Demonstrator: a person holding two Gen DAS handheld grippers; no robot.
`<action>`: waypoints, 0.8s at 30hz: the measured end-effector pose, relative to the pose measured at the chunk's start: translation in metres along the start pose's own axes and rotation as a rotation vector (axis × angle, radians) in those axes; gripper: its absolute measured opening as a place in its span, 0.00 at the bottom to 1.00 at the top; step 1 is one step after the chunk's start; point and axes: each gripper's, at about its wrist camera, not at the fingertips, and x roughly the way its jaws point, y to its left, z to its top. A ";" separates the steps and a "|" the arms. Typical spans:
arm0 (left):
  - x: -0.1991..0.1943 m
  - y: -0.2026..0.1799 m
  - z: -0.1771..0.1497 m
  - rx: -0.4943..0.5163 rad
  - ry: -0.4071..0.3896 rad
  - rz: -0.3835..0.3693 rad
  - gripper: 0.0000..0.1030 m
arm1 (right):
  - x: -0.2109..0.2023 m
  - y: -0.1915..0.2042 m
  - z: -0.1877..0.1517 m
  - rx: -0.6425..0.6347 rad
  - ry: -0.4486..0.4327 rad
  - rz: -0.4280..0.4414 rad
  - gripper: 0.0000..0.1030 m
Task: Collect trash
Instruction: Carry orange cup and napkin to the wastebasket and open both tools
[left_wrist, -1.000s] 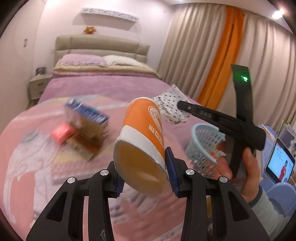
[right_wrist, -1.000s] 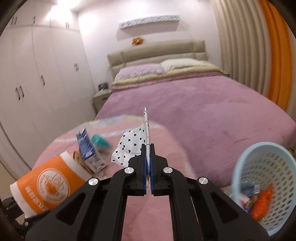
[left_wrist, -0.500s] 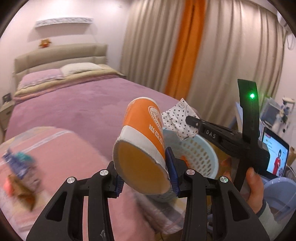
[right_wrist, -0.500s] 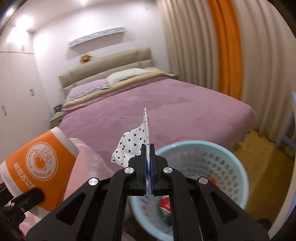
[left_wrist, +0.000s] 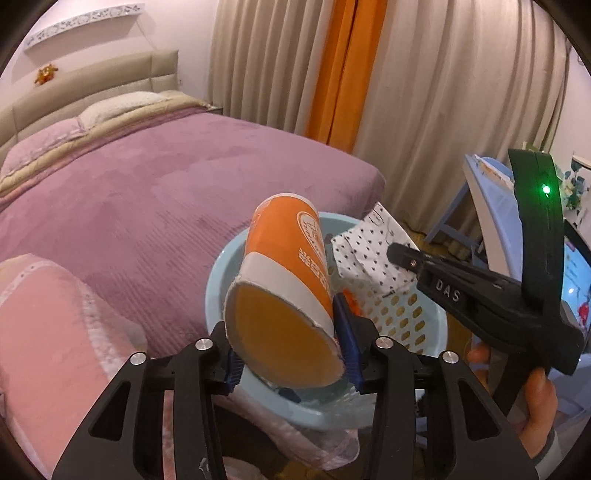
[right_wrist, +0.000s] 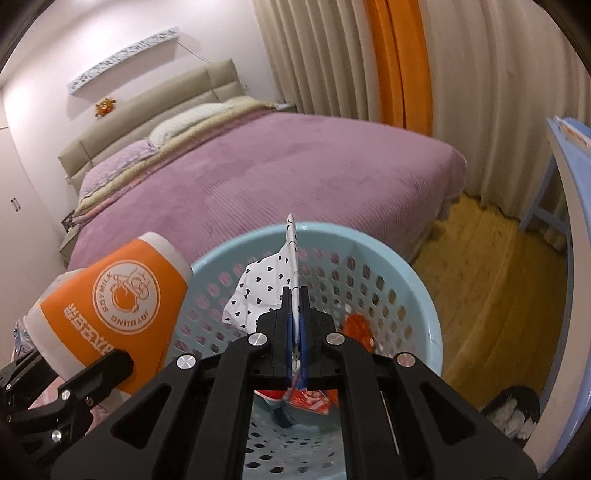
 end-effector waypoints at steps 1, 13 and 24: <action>0.003 -0.001 0.001 0.001 0.006 0.000 0.46 | 0.005 -0.003 -0.001 0.012 0.019 -0.013 0.03; -0.014 0.007 -0.013 -0.027 -0.012 0.000 0.69 | 0.010 -0.015 -0.011 0.032 0.037 0.012 0.45; -0.087 0.041 -0.032 -0.122 -0.119 0.047 0.69 | -0.018 0.043 -0.013 -0.048 0.004 0.087 0.45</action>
